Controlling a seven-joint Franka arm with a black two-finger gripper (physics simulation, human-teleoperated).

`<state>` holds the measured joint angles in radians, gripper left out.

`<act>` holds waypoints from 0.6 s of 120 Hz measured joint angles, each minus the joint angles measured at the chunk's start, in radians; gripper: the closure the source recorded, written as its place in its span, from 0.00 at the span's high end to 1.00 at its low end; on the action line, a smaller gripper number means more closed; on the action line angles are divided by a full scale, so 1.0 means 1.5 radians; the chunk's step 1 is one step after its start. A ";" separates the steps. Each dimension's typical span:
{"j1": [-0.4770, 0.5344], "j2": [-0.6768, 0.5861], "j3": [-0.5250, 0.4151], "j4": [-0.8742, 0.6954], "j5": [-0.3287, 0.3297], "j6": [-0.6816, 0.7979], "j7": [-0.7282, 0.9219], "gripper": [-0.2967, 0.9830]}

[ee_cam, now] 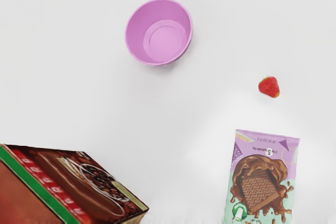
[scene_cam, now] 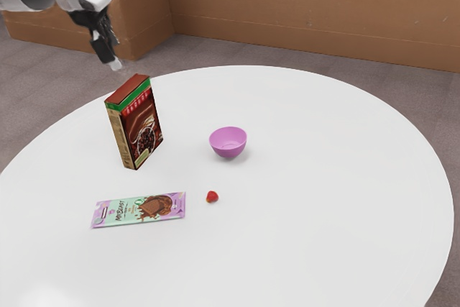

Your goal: Take strawberry from the bowl

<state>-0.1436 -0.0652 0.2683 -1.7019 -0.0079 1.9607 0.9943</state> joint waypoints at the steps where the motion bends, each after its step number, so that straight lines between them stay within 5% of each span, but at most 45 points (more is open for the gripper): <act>1: 0.006 0.000 -0.002 0.005 0.001 -0.008 -0.008 0.72; 13: 0.061 -0.002 -0.039 0.032 0.013 -0.089 -0.090 0.74; 72: 0.039 -0.012 -0.061 0.048 0.025 -0.205 -0.338 0.77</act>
<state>-0.0854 -0.0834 0.1761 -1.6302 0.0301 1.6536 0.4866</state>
